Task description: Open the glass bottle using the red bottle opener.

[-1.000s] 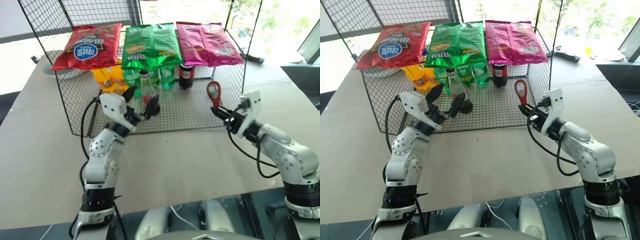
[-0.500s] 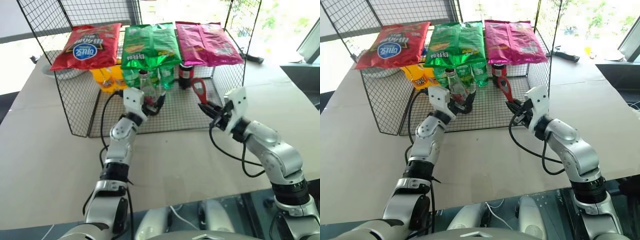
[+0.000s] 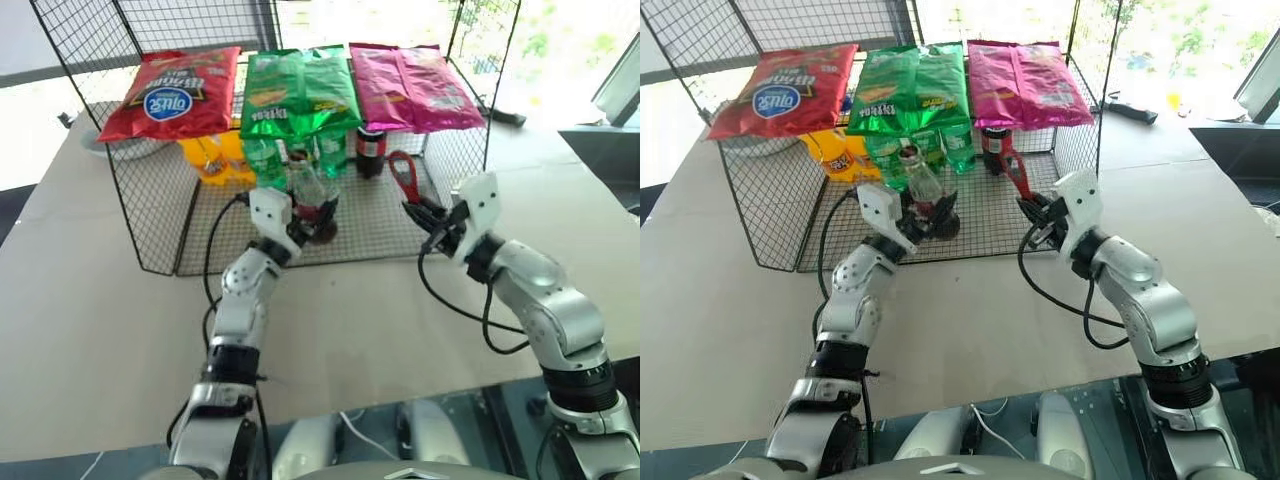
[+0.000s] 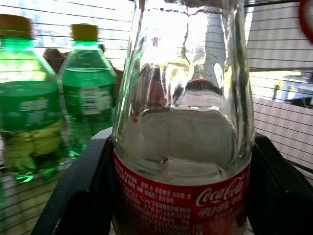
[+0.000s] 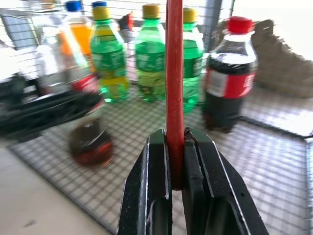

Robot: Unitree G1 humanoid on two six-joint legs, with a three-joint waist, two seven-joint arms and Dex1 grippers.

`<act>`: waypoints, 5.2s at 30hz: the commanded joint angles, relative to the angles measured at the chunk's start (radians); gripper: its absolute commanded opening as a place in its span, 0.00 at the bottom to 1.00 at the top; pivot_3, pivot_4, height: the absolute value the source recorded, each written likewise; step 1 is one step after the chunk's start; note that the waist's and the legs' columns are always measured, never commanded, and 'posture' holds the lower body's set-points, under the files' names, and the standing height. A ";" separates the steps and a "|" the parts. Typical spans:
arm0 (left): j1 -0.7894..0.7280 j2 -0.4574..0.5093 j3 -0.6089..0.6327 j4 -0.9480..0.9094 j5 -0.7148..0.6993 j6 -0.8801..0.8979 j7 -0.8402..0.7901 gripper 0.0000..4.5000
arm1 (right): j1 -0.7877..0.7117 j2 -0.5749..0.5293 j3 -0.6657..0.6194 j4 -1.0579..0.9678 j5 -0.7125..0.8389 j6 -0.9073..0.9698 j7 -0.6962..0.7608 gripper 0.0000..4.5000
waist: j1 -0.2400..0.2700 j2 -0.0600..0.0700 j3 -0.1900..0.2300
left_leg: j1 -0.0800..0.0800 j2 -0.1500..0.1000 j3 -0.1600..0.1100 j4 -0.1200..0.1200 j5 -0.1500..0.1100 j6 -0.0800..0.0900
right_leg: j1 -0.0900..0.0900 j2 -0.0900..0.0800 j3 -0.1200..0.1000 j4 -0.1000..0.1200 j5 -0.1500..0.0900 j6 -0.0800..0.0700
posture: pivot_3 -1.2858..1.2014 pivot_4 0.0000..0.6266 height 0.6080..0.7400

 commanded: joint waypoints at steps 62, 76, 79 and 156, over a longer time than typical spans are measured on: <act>0.130 0.061 -0.120 -0.282 -0.040 0.055 -0.136 0.42 | 0.048 -0.024 0.005 0.019 -0.226 -0.352 0.108 0.00 | 0.005 0.000 0.000 | 0.002 0.000 0.003 0.008 0.000 0.000 | 0.000 0.001 0.003 0.010 0.000 0.000 | 0.52 0.24 0.96; 0.121 0.055 -0.123 -0.255 -0.044 0.053 -0.138 0.42 | 0.058 -0.042 0.195 0.216 -0.651 -0.926 0.014 0.00 | 0.005 -0.001 -0.001 | 0.005 0.000 0.003 0.008 0.000 -0.001 | 0.002 0.002 0.003 0.012 0.000 0.000 | 0.52 0.24 0.96; 0.116 0.055 -0.122 -0.251 -0.045 0.054 -0.138 0.42 | 0.039 -0.050 0.214 0.287 -0.728 -1.033 -0.032 0.00 | 0.005 -0.001 -0.001 | 0.005 0.000 0.004 0.008 0.001 -0.001 | 0.002 0.002 0.004 0.012 0.000 0.000 | 0.52 0.24 0.96; 0.126 0.063 -0.118 -0.213 -0.046 0.050 -0.144 0.42 | -0.092 -0.031 0.244 0.570 -0.797 -1.301 -0.183 0.00 | -0.017 -0.001 0.000 | 0.023 0.003 0.001 -0.003 0.001 -0.001 | 0.022 0.004 0.002 -0.003 0.000 -0.001 | 0.52 0.24 0.96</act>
